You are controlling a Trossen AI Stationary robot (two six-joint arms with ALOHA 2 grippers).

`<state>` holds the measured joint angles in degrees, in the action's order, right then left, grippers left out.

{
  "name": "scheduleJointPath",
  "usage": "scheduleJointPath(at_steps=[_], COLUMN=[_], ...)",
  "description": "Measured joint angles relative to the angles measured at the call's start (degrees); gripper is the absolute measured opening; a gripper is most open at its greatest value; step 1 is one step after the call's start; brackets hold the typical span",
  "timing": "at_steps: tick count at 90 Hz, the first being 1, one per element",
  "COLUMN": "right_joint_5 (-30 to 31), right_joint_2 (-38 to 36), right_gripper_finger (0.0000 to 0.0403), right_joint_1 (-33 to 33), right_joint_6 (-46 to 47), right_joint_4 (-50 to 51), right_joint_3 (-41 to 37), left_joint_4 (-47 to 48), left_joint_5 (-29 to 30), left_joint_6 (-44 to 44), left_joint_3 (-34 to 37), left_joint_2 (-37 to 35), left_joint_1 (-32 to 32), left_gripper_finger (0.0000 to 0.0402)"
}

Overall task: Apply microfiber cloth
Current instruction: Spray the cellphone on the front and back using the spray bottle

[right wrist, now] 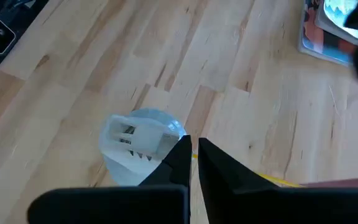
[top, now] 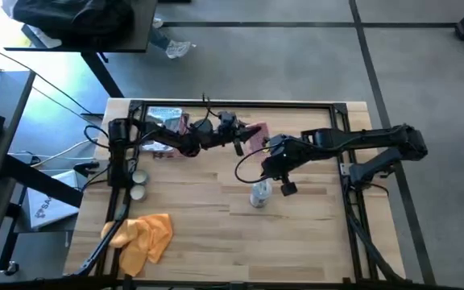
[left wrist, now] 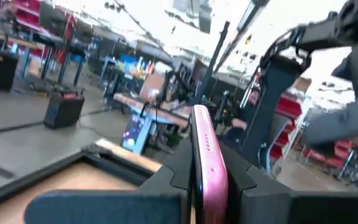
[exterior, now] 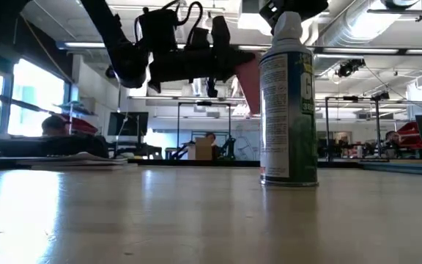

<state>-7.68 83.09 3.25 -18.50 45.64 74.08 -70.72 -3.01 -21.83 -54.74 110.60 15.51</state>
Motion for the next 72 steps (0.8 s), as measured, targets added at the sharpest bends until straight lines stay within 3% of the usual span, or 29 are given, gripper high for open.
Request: scheduleJointPath(at_steps=[26, 45, 72], right_joint_5=[0.02, 0.02, 0.97], right_joint_2=[0.0, 0.0, 0.0], right_gripper_finger=[0.0, 0.0, 0.0], right_joint_1=[0.0, 0.0, 0.07], right_joint_6=[0.0, -0.02, -0.05], right_joint_4=[0.01, -0.03, -0.03], right_joint_3=[0.0, 0.0, 0.0], left_joint_4=[1.17, 16.21, 27.15], left_joint_5=[-2.26, -3.81, 4.45], left_joint_6=[2.35, 8.28, 13.9], left_joint_3=[0.0, 0.0, 0.23], left_joint_2=[-5.84, -12.35, -13.37], left_joint_1=[2.17, 1.02, -3.93], left_gripper_finger=[0.0012, 0.0012, 0.0012])
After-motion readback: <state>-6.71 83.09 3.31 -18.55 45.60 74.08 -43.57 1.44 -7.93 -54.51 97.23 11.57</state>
